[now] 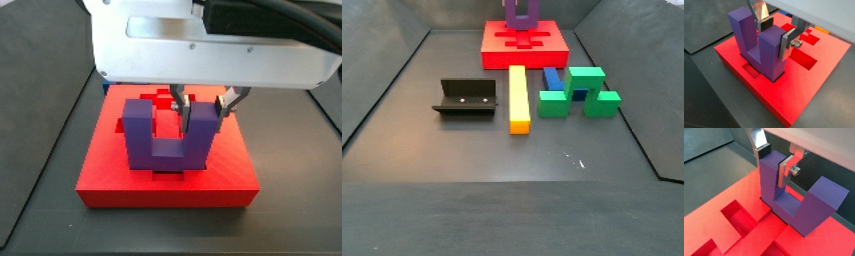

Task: Pick up the purple object. Move up. Place the purple object on the fixture. Regrasp the purple object. Move to above the board. Insert the purple object.
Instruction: Insert the purple object.

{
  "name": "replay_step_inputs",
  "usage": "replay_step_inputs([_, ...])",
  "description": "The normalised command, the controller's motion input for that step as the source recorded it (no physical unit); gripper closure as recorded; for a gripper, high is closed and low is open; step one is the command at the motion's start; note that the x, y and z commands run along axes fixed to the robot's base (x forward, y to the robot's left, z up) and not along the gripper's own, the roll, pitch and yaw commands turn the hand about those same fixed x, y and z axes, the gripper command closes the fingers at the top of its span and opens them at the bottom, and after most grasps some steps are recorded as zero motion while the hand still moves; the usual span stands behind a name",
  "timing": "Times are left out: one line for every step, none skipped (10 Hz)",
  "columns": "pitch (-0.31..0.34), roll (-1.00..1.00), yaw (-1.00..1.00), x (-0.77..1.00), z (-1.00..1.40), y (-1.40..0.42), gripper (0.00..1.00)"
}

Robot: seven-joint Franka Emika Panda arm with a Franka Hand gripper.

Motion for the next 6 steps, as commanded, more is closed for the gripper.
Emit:
replay_step_inputs([-0.08,0.0,0.07,0.0,-0.27,0.0,1.0])
replay_step_inputs([-0.081,0.0,0.05,0.0,-0.39,0.0,1.0])
replay_step_inputs([-0.056,0.06,0.02,-0.02,-0.47,0.0,1.0])
replay_step_inputs([-0.03,0.11,0.0,-0.06,-0.54,0.0,1.0])
replay_step_inputs([0.0,0.2,-0.01,-0.05,-0.59,0.0,1.0])
replay_step_inputs([0.0,0.2,-0.02,-0.06,-0.57,-0.03,1.0])
